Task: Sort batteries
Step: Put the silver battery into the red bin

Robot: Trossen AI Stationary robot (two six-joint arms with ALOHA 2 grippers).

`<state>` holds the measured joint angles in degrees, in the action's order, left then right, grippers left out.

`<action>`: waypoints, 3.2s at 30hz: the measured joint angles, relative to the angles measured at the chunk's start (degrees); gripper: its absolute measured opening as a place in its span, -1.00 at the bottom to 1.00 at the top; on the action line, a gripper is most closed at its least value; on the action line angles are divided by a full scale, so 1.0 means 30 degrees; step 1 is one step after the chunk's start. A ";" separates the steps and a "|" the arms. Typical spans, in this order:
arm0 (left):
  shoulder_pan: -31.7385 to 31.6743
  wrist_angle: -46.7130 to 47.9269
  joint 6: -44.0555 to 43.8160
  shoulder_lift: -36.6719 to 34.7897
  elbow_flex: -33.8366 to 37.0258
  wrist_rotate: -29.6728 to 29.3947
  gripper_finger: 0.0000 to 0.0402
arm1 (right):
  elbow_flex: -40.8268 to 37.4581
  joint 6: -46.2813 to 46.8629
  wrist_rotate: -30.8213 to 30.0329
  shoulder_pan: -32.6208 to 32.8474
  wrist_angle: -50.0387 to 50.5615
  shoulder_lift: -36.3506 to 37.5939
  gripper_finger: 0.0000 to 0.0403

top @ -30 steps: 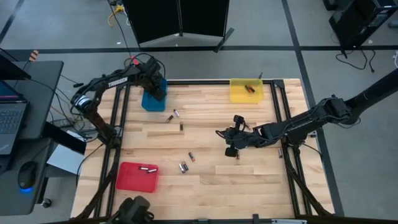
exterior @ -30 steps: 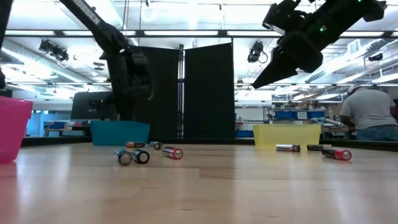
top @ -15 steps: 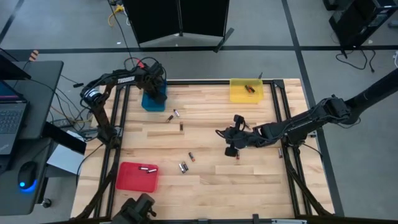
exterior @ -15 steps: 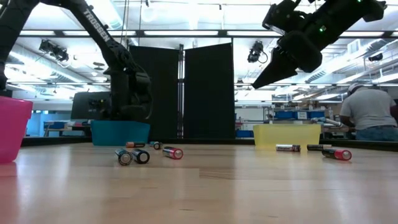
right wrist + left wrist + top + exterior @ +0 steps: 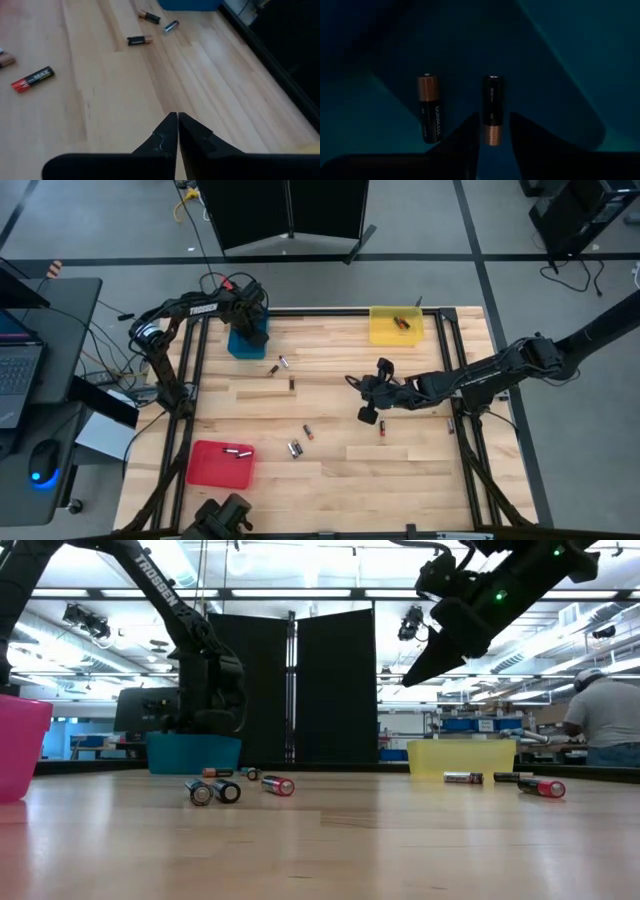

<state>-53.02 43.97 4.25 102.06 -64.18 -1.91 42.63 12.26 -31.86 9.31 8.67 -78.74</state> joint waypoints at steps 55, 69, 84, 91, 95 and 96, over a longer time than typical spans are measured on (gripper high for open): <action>1.2266 -1.2000 0.0375 -1.3414 0.9866 0.3250 -0.52 | 0.0000 0.1548 0.2364 -0.0149 -0.0458 -0.2513 -0.76; 0.9763 -0.2114 0.8695 -0.4646 0.1577 0.3295 -0.76 | 0.0000 0.1507 0.2660 -0.0105 -0.0615 -0.3395 -0.73; 0.9298 -0.1414 1.2605 -0.0181 -0.0481 -0.0096 -0.27 | 0.0000 0.1015 0.3157 -0.0076 -0.0593 -0.3395 -0.72; 0.9290 -0.2548 1.3582 0.1027 -0.0481 -0.1516 -0.09 | 0.0000 0.1001 0.3164 -0.0009 -0.0594 -0.3395 -0.72; 0.9298 -0.3140 1.3610 0.1345 -0.0487 -0.2079 -0.09 | 0.0000 0.1001 0.3164 0.0033 -0.0597 -0.3395 -0.72; 0.9295 -0.3222 1.3605 0.1405 -0.0495 -0.2028 -0.09 | 0.0000 0.1001 0.3171 0.0033 -0.0596 -0.3388 -0.72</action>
<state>-25.13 34.30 45.07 106.27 -65.67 -7.99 42.63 15.27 -22.35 9.41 6.88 -88.90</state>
